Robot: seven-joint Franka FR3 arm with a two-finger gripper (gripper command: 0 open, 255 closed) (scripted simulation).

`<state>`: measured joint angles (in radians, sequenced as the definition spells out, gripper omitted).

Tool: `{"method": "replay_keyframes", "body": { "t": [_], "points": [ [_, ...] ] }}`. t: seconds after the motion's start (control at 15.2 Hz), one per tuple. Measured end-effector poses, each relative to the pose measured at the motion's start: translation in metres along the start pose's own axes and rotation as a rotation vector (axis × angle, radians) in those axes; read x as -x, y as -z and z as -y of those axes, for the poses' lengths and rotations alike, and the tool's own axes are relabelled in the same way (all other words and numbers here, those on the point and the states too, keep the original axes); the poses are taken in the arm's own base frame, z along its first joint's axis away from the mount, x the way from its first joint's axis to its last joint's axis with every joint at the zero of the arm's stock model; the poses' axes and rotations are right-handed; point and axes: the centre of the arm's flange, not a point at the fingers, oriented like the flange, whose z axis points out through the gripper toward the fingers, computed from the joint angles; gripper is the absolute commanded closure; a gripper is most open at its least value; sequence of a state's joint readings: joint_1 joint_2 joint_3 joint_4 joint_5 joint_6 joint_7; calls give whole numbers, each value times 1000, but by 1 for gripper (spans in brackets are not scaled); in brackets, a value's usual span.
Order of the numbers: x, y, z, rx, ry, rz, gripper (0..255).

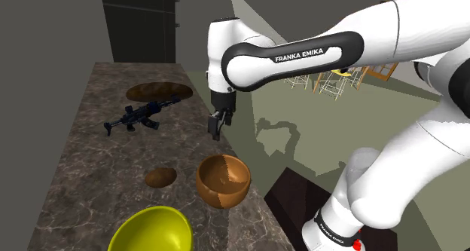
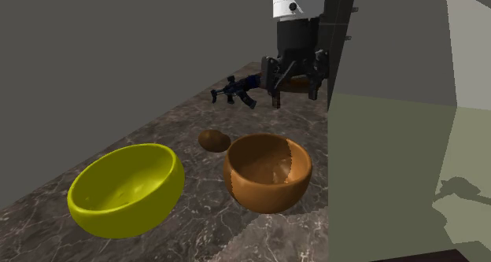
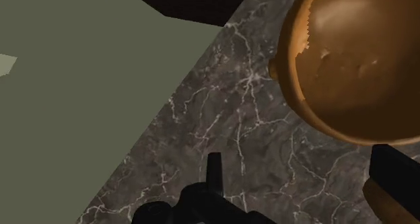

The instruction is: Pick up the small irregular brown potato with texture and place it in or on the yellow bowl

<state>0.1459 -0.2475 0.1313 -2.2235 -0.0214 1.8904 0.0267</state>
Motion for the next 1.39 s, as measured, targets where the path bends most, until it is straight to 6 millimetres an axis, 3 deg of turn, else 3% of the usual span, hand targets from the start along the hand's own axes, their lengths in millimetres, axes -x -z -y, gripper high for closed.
{"method": "replay_keyframes", "body": {
  "t": [0.46,1.12,1.39],
  "points": [
    [-60,-30,53,-25,145,3,0],
    [-140,-74,152,-62,353,6,0],
    [-144,-90,162,-66,375,7,0]
  ]
}}
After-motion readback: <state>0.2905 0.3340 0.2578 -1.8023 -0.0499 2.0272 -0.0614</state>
